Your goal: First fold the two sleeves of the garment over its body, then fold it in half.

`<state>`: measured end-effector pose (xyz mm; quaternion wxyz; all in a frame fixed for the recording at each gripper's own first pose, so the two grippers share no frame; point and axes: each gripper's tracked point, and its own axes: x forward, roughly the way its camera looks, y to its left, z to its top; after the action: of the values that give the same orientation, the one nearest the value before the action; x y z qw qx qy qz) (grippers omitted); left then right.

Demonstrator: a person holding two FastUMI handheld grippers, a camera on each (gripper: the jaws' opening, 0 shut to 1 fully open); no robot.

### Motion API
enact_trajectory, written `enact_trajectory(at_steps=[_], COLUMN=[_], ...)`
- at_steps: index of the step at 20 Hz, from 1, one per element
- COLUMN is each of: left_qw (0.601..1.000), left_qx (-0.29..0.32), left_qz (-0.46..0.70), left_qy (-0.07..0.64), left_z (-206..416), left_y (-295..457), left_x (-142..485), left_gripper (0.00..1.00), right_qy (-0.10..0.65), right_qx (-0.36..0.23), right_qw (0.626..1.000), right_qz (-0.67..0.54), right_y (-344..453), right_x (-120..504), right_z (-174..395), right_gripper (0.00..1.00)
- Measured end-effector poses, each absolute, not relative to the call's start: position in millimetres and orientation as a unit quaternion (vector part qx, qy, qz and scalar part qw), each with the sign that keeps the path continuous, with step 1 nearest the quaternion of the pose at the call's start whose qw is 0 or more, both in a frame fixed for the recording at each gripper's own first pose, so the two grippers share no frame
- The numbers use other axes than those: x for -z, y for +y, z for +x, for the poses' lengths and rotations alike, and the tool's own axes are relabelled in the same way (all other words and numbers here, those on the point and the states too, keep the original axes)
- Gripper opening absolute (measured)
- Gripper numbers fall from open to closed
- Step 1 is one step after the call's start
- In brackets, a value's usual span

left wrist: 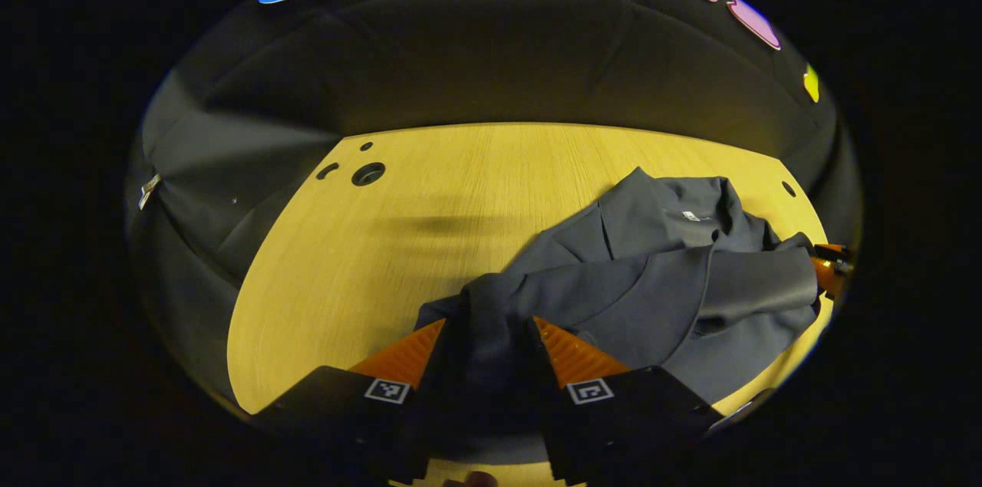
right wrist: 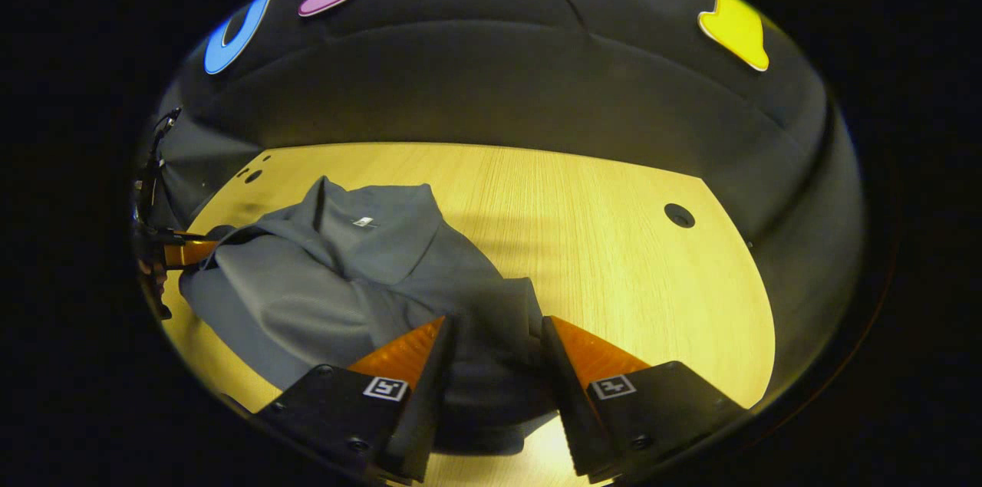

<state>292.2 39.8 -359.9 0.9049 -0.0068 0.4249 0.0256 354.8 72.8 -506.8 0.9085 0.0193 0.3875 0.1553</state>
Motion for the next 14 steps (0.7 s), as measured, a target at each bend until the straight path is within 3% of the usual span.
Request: enact_trajectory(at_steps=[1,3,4,14], left_qw=[0.908,0.915,0.92,0.94], left_qx=[-0.023,-0.018,-0.012,0.037], left_qz=[-0.005,0.006,0.007,-0.018], left_qy=[0.419,0.402,0.391,0.338], left_z=[288.1,278.4,274.6,185.1], left_y=[39.2,39.5,36.6,8.9], left_x=[352.2,331.6,320.6,263.6], left_gripper=[0.63,0.69,0.71,0.74], right_qy=[0.383,0.373,0.366,0.303], right_qx=[-0.155,-0.156,-0.159,-0.223], right_qw=[0.911,0.914,0.916,0.926], right_qz=[0.022,0.029,0.036,0.038], right_y=[70.9,69.0,68.9,82.9], right_x=[497.4,477.8,467.0,391.6], right_z=[350.4,340.8,334.4,250.8], right_gripper=[0.66,0.85,0.9,0.93])
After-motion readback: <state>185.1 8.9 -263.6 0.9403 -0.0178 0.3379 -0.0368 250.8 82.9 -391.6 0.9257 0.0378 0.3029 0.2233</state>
